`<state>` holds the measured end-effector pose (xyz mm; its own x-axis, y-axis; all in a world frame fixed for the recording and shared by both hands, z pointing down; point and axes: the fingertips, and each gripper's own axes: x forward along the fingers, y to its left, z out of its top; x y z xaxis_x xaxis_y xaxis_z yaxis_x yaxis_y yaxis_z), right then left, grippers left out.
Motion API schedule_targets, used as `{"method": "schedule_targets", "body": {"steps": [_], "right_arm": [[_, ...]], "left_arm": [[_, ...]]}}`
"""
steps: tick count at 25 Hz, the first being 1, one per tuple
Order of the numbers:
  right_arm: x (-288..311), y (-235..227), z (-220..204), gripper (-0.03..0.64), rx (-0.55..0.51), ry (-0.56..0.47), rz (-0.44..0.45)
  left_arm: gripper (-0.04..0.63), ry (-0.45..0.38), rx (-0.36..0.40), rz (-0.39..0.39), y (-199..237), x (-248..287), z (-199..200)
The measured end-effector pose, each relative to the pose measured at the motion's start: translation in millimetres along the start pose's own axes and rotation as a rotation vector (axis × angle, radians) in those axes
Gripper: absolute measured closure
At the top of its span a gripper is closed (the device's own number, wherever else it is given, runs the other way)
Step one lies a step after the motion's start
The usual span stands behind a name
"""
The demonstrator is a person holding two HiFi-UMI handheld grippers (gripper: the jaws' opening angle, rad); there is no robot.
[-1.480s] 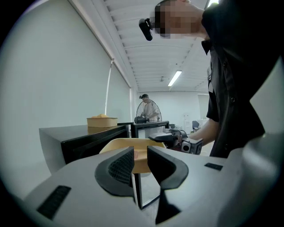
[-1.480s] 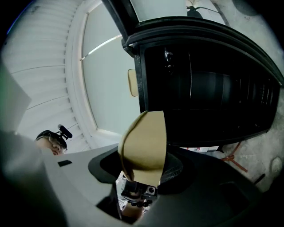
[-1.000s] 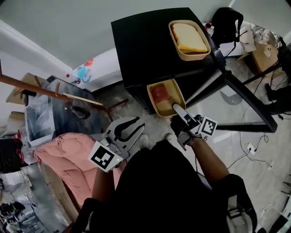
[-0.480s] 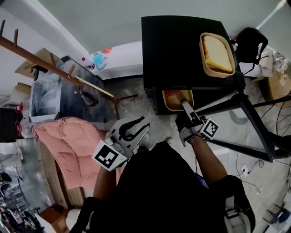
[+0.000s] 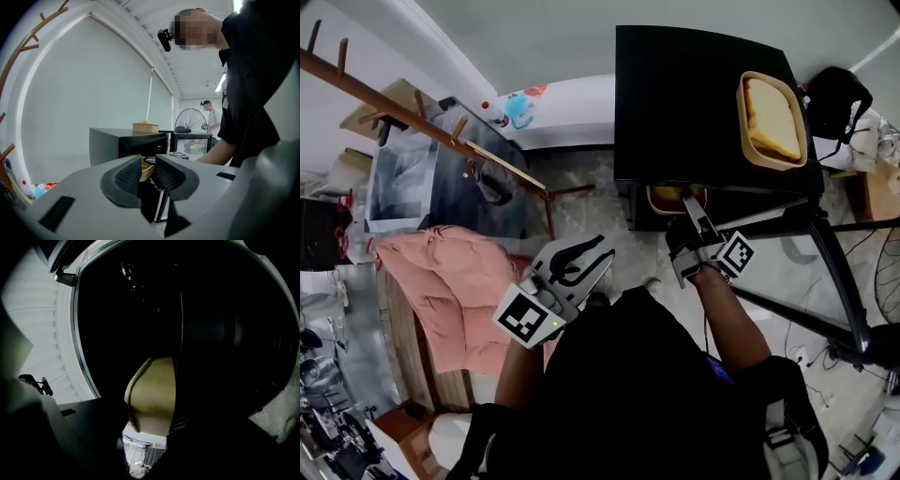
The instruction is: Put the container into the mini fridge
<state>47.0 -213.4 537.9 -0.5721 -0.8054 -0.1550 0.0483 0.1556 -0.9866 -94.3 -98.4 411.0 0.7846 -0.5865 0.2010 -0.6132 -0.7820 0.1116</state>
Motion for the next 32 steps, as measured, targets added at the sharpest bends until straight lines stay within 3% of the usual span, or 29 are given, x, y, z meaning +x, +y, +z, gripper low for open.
{"method": "schedule_targets", "body": {"steps": [17,23,29,32], "right_arm": [[16,-14,3,0.396,0.009,-0.016,-0.031],[10,-14,1,0.322,-0.023,-0.011,-0.044],[-7,-11,-10,0.316,-0.103,0.019,-0.082],[-18,-7,-15,0.316,-0.234,0.020,-0.150]], "left_arm": [[0.492,0.003,-0.019,-0.034,-5,-5,-7],[0.492,0.003,-0.028,-0.041,-4,-11,-10],[0.492,-0.004,-0.047,-0.062,-5,-13,-14],[0.492,-0.010,-0.050,-0.076,-4,-12,-16]]}}
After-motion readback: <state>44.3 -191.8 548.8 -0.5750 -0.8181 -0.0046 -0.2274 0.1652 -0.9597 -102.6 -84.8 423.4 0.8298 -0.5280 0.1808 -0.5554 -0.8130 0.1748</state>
